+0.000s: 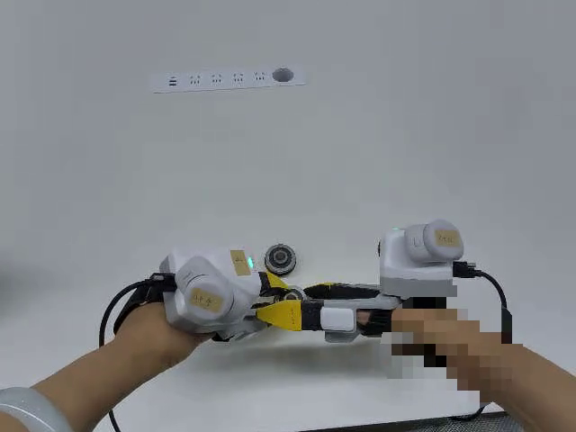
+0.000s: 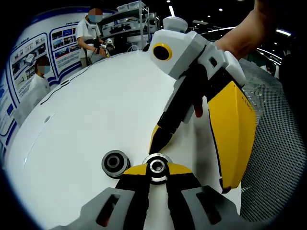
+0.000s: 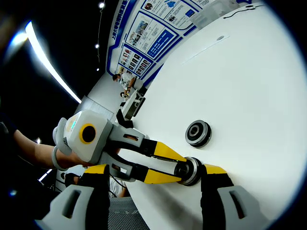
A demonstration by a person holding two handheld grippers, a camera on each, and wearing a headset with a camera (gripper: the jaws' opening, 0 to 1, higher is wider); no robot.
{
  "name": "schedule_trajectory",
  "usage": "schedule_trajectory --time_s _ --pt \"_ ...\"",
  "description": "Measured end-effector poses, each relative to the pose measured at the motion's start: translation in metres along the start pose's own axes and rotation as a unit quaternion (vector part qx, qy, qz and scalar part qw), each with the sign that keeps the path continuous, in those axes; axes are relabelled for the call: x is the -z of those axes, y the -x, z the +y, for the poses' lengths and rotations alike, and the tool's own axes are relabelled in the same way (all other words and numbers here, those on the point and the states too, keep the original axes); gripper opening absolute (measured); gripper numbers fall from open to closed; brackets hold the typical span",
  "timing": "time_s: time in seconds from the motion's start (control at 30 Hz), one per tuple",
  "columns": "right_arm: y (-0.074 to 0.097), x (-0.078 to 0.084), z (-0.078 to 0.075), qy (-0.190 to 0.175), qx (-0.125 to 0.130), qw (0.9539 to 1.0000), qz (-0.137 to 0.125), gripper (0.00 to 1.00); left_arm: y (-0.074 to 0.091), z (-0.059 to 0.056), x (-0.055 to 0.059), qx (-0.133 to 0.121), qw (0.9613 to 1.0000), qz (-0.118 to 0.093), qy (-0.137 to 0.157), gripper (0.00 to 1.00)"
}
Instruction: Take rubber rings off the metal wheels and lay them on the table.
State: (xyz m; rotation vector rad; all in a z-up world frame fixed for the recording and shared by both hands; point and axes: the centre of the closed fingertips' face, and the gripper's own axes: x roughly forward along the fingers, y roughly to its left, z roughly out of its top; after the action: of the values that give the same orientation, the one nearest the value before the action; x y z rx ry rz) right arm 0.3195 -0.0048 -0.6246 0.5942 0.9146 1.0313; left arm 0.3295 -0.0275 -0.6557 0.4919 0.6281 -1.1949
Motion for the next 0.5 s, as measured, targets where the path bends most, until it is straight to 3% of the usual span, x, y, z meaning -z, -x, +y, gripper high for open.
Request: schedule_trajectory --time_s 0.5 --pt "0.0055 0.0048 0.0019 -0.014 -0.006 0.9999 0.006 0.76 -0.0002 -0.0004 -0.0002 0.0 1.0 0.0 0.0 0.12"
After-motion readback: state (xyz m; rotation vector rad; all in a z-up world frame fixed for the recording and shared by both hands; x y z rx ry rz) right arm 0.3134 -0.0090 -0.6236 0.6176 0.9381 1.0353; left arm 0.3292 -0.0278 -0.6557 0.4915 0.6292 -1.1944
